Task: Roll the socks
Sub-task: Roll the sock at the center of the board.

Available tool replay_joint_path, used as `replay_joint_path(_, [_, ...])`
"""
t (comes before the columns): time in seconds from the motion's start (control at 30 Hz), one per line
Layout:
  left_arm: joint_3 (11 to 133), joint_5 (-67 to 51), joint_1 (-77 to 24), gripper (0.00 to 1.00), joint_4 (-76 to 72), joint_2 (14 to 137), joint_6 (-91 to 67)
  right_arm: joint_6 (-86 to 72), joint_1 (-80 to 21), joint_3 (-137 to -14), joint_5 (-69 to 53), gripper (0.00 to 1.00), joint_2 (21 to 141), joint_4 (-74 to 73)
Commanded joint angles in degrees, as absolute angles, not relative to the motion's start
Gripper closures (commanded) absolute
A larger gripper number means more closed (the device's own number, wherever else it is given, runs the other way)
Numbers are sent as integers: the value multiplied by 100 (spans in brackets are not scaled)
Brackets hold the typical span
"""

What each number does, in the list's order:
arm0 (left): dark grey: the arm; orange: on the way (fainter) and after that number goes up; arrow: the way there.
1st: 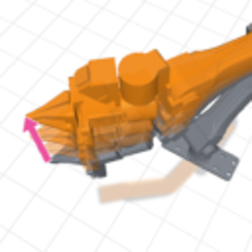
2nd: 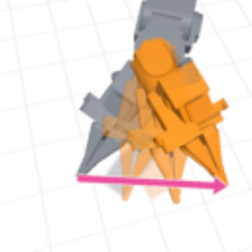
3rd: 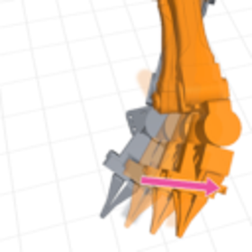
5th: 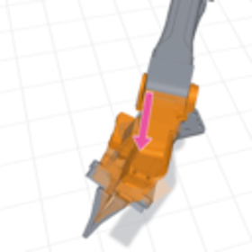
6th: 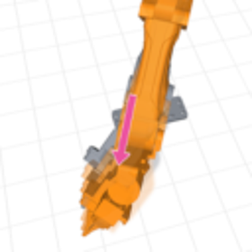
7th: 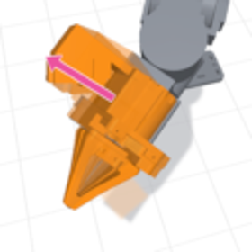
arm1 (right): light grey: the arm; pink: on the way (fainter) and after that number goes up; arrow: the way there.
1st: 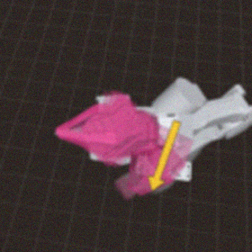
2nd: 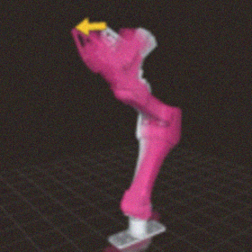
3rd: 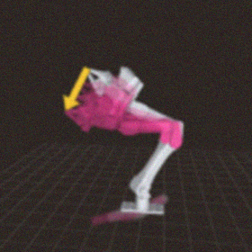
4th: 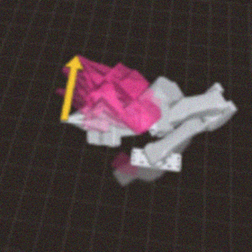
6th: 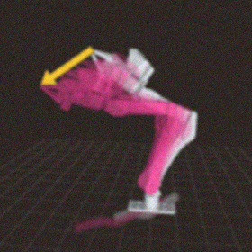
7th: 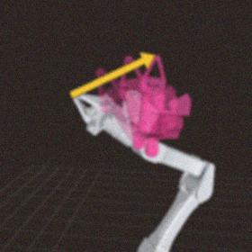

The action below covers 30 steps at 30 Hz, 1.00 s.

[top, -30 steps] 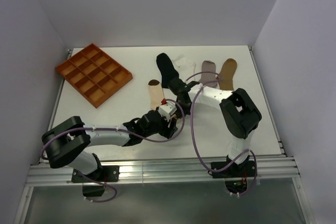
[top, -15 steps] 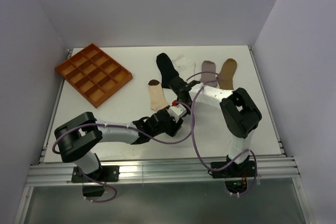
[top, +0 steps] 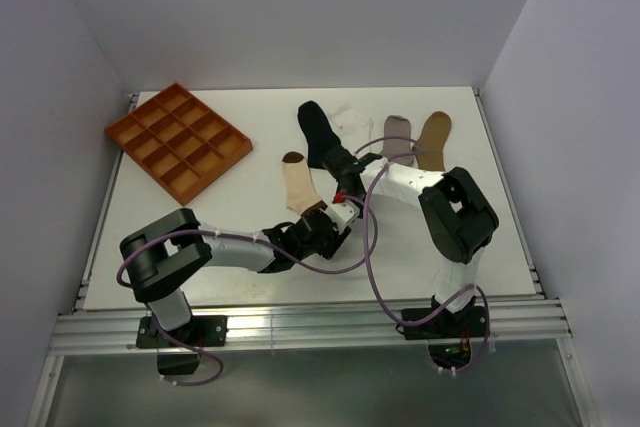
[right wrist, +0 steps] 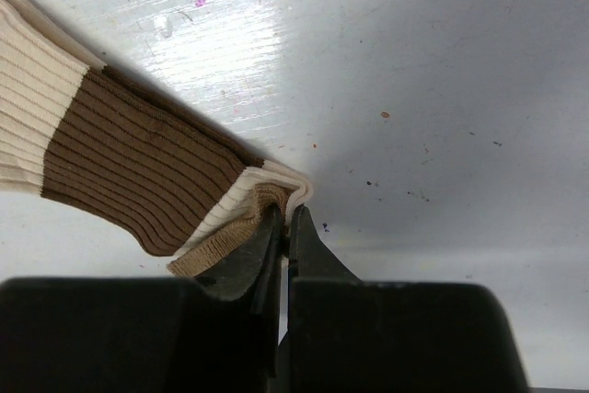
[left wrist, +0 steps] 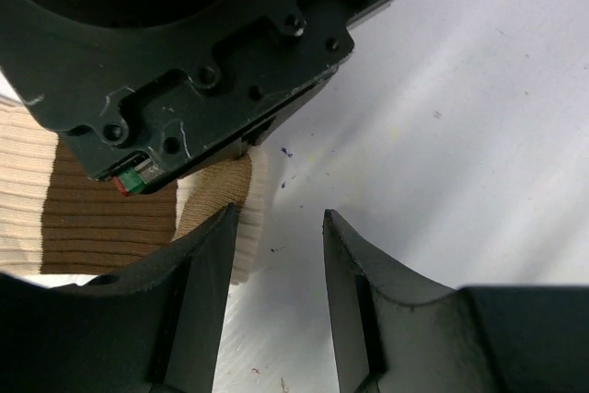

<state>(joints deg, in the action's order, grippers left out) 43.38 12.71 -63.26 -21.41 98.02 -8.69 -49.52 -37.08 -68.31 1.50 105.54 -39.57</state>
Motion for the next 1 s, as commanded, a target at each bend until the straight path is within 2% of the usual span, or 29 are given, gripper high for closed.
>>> replay_joint_path(0.0, [4544, 1608, -6354, 52, -2030, 9817, -879, -4896, -3718, -6776, 105, 100, 10846, -3876])
replay_joint_path(0.67, [4421, 1846, -6354, 47, -1925, 9229, -984, -4834, -3700, -6741, 26, 100, 10837, -3788])
replay_joint_path(0.97, [4447, 1942, -6354, 50, -1863, 9615, -1028, -4834, -3691, -6759, 26, 100, 10837, -3779])
